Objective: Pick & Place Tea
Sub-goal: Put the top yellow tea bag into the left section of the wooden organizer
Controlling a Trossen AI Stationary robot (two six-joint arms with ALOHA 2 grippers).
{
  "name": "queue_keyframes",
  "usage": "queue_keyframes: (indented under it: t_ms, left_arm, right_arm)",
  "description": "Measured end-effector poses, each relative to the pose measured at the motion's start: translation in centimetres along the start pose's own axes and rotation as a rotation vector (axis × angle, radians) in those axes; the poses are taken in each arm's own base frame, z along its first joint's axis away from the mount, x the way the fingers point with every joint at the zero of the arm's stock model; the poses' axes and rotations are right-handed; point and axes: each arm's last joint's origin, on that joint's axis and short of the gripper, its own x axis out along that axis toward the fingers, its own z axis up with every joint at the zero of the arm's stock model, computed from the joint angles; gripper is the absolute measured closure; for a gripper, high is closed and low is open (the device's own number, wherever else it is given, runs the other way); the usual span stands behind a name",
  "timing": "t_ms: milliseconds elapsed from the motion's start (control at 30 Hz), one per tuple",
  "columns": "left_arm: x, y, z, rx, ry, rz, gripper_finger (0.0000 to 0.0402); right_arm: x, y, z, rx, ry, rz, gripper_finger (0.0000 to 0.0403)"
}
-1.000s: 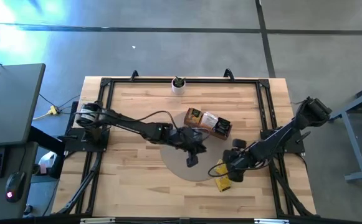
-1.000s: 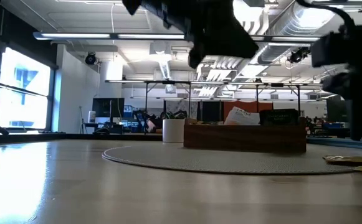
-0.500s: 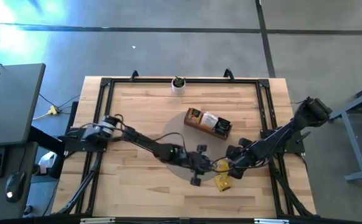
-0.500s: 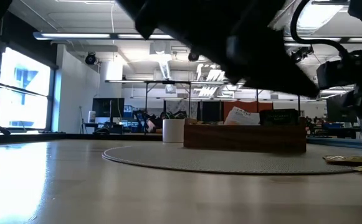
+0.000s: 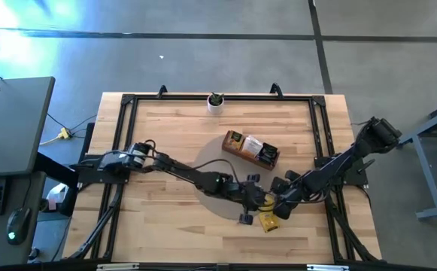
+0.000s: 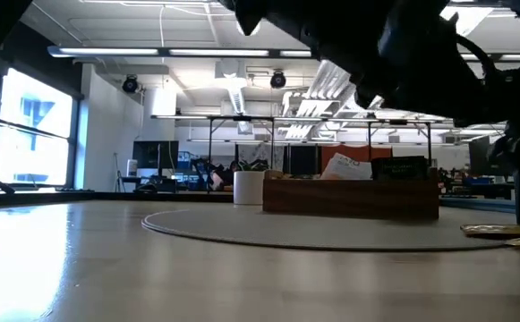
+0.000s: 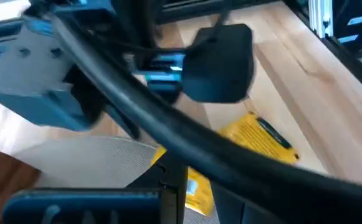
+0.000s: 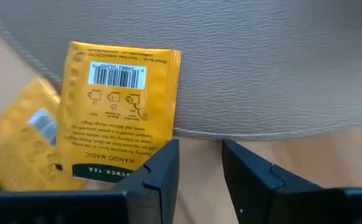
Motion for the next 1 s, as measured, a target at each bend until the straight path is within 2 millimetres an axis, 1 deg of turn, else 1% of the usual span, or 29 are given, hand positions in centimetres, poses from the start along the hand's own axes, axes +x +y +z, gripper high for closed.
queue_keyframes:
  t_ms: [67,133,167,267,433,533,633,733,867,933,1000]
  left_arm:
    - [0.2,0.1,-0.3,-0.014,0.014,-0.015,0.0344]
    - [0.7,0.3,-1.4,-0.035,0.067,-0.017,0.0344]
    - [0.7,0.3,-1.5,-0.046,0.066,-0.015,0.0344]
    - [0.3,0.7,-0.7,-0.060,0.046,-0.006,0.0344]
    - [0.4,0.8,-1.3,-0.220,0.090,0.001,0.0344]
    - [0.3,1.1,-1.3,-0.245,0.100,-0.007,0.0344]
    - [0.4,1.0,-1.5,-0.227,0.122,-0.091,0.0344]
    - [0.4,1.2,-1.6,-0.203,0.124,-0.145,0.0344]
    - [0.5,1.5,-2.1,-0.225,0.165,-0.053,0.0344]
    - [0.4,1.6,-2.5,-0.219,0.196,-0.018,0.0344]
    - [0.4,1.6,-2.6,-0.216,0.214,0.002,0.0344]
  right_arm:
    - [0.0,0.3,0.1,0.010,0.003,0.039,0.0286]
    - [0.0,0.6,0.2,0.014,0.003,0.079,0.0286]
    - [0.0,0.8,0.2,0.015,-0.004,0.092,0.0286]
    - [0.0,1.4,0.6,0.000,-0.048,0.154,0.0286]
    - [-0.2,2.0,1.1,-0.006,-0.116,0.213,0.0286]
    - [-0.2,2.1,1.0,-0.035,-0.094,0.233,0.0286]
    - [-0.2,2.2,0.6,-0.114,-0.064,0.236,0.0286]
    - [-0.7,2.8,0.4,-0.212,-0.105,0.258,0.0286]
    - [-2.1,4.7,0.3,-0.373,-0.238,0.243,0.0286]
    - [-2.7,5.6,-0.3,-0.509,-0.324,0.223,0.0286]
    - [-2.7,6.0,-1.2,-0.664,-0.395,0.164,0.0286]
